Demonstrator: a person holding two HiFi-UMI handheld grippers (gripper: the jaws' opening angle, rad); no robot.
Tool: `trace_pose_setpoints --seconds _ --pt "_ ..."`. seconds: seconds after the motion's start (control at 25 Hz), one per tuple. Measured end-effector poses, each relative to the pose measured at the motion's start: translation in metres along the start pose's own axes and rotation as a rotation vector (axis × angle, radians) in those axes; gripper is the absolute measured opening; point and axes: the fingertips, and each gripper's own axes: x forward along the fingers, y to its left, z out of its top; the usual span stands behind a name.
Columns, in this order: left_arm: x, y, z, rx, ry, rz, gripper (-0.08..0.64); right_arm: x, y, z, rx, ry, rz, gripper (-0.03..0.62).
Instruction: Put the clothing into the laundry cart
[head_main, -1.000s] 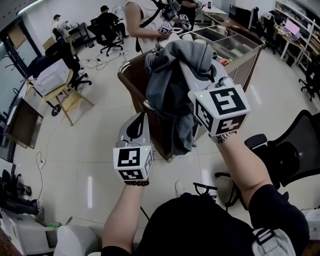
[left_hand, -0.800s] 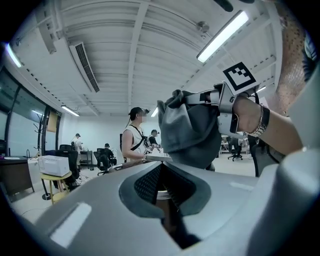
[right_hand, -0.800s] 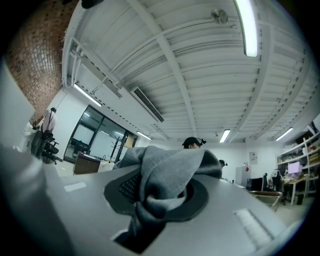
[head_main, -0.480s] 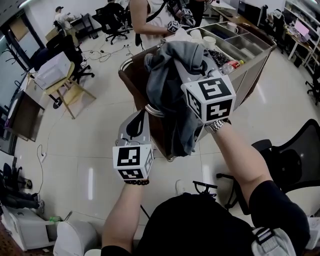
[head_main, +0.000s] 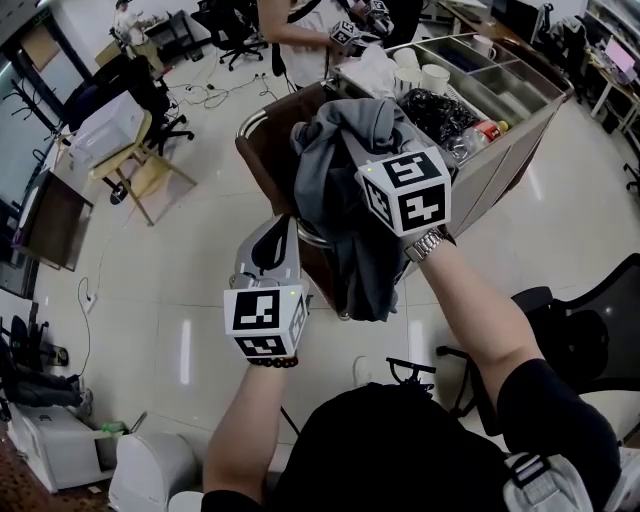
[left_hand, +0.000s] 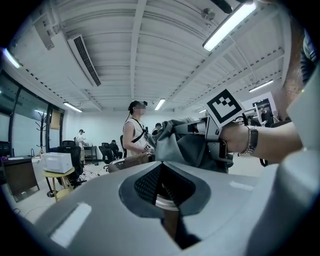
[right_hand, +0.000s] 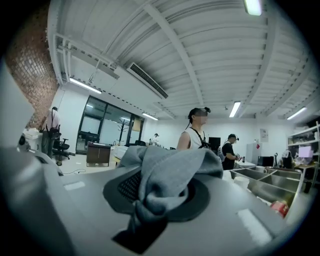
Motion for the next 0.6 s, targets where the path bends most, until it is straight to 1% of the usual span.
trace_pose_setpoints --seconds 0.08,0.16,0.24,0.32,0.44,0.6 --pt "0.007 0.006 0.0 -0.002 0.004 0.002 0.003 0.014 0.001 -0.012 0.012 0.049 0.026 0.12" --pt "0.014 0.008 0.0 -0.002 0.007 0.003 0.003 0.022 0.003 -0.022 0.022 0.091 0.065 0.168" --pt "0.019 0.009 0.001 0.001 0.008 0.002 0.003 0.026 0.006 -0.026 0.03 0.114 0.105 0.22" --pt "0.023 0.011 0.0 -0.001 0.008 0.002 0.003 0.031 0.01 -0.028 0.035 0.123 0.14 0.25" --pt "0.022 0.021 -0.007 -0.01 0.01 -0.001 0.003 0.037 0.02 -0.033 0.024 0.128 0.158 0.265" --pt "0.012 0.028 -0.016 -0.012 0.006 -0.018 0.003 0.035 0.032 -0.039 0.023 0.123 0.137 0.265"
